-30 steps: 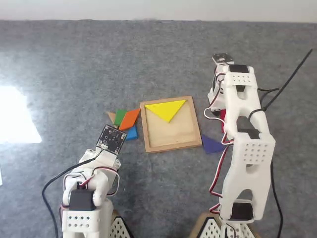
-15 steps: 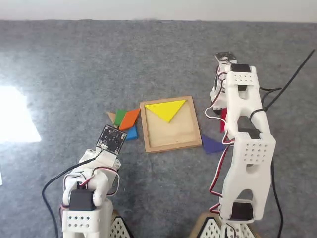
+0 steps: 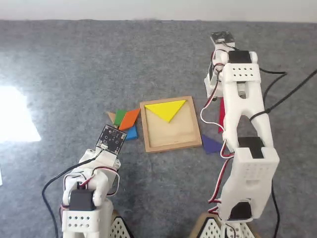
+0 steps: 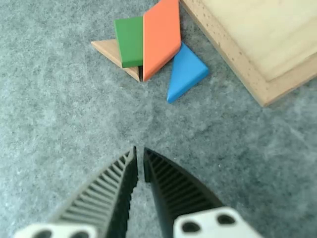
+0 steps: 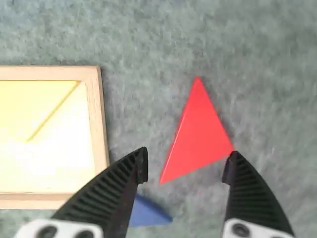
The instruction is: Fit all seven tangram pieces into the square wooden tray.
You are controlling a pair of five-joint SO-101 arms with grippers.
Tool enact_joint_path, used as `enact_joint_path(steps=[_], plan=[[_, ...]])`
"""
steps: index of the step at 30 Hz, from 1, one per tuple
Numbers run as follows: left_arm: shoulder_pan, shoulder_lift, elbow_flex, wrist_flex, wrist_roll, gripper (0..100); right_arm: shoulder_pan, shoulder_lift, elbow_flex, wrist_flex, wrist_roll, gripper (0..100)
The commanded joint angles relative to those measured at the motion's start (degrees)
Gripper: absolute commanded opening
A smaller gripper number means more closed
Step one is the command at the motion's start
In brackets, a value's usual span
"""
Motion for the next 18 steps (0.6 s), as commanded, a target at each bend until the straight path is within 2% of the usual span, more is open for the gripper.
enact_joint_path(steps=[1,9,18], plan=[[-0.3,0.4,-0.5,0.4,0.4,2,2.6,-2.5,6.1,-1.6,-4.9,35.2],[-0.3,0.4,-0.5,0.4,0.4,2,3.6,1.5,19.3,-19.9,-6.1,33.7],[-0.3,0.4,-0.5,0.4,0.4,2,6.1,4.0,19.7,-23.6,-6.2,33.5]])
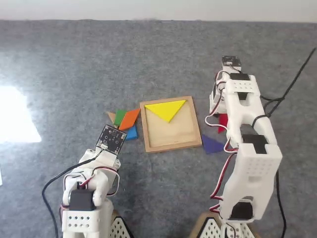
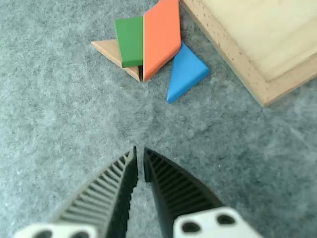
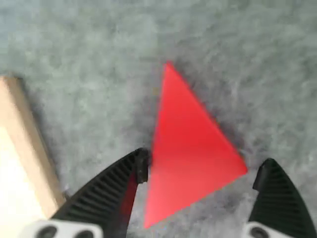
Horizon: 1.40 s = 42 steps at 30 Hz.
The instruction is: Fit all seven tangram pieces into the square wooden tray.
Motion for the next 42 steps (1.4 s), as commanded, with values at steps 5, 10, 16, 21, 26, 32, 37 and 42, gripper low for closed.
enact_joint_path(steps=[5,10,16,21,26,32,37,42], plan=[[-0.3,0.4,-0.5,0.4,0.4,2,1.5,2.6,-1.1,-2.9,-0.2,33.5],[-0.3,0.4,-0.5,0.4,0.4,2,1.5,3.3,-2.9,-2.3,-0.2,24.5],[-0.3,0.4,-0.5,0.4,0.4,2,1.5,3.3,-2.9,-3.0,-0.1,13.8],[-0.3,0.4,-0.5,0.4,0.4,2,1.5,3.2,-2.8,-2.9,-0.1,12.5],[-0.3,0.4,-0.5,0.4,0.4,2,1.0,2.5,-3.2,-2.9,-0.1,1.0],[-0.3,0.4,-0.5,0.4,0.4,2,-0.5,-0.3,-4.0,-0.4,-0.2,1.6],[-0.3,0.4,-0.5,0.4,0.4,2,-0.3,-6.1,-3.9,5.3,-0.2,9.5],[-0.3,0.4,-0.5,0.4,0.4,2,-2.5,-19.4,-3.0,9.8,-0.3,10.8]])
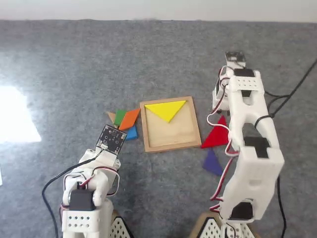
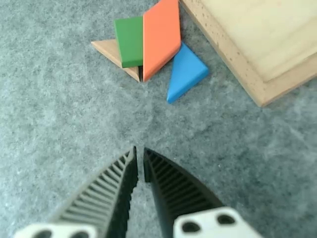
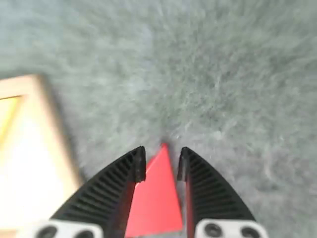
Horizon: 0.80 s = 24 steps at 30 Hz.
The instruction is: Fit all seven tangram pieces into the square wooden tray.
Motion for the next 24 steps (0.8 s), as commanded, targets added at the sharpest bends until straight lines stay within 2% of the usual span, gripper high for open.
enact_joint_path(steps=[1,5,10,12,15,17,21,22,24], plan=[[-0.3,0.4,-0.5,0.4,0.4,2,-3.0,-16.8,1.1,4.4,-0.4,10.1],[-0.3,0.4,-0.5,0.4,0.4,2,-7.3,-29.8,16.4,2.6,-1.0,13.9],[-0.3,0.4,-0.5,0.4,0.4,2,-5.8,-35.8,41.0,-16.7,-2.9,22.8],[-0.3,0.4,-0.5,0.4,0.4,2,-6.1,-35.8,46.8,-22.0,-6.8,20.6],[-0.3,0.4,-0.5,0.4,0.4,2,-6.8,-35.9,50.5,-26.9,-18.2,19.7],[-0.3,0.4,-0.5,0.4,0.4,2,-7.0,-35.9,50.5,-27.6,-22.3,25.6],[-0.3,0.4,-0.5,0.4,0.4,2,-6.6,-35.9,50.5,-25.5,-30.0,48.9],[-0.3,0.4,-0.5,0.4,0.4,2,-6.4,-35.8,50.5,-24.6,-31.3,52.5],[-0.3,0.4,-0.5,0.4,0.4,2,-5.6,-35.7,50.5,-24.1,-31.8,53.1]])
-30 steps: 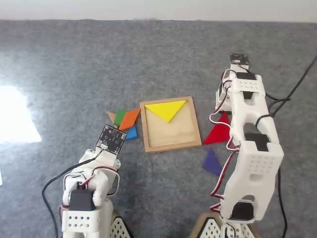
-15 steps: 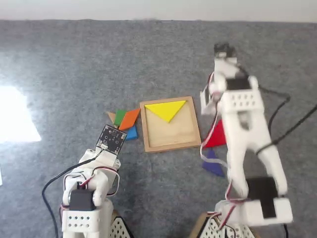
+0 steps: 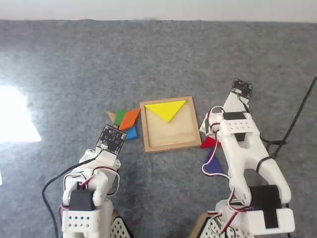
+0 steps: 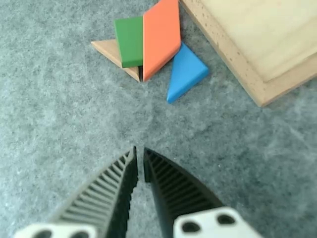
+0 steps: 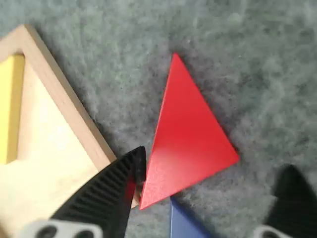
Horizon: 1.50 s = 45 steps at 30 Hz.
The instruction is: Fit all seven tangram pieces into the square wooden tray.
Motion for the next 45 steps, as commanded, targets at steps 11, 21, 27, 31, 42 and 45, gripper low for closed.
enact_joint_path(steps=[11,21,27,31,42,45], plan=[[-0.3,0.4,-0.5,0.4,0.4,2,0.6,13.1,-10.3,5.1,-3.8,34.6],[-0.3,0.4,-0.5,0.4,0.4,2,1.1,18.2,-15.5,9.9,-2.1,34.0],[-0.3,0.4,-0.5,0.4,0.4,2,1.1,18.2,-15.9,7.6,1.5,15.2],[-0.3,0.4,-0.5,0.4,0.4,2,1.1,18.2,-16.1,6.8,4.6,11.5],[-0.3,0.4,-0.5,0.4,0.4,2,3.2,5.0,-16.2,12.2,11.5,13.8],[-0.3,0.4,-0.5,0.4,0.4,2,5.0,0.7,-16.0,15.1,26.0,23.8]])
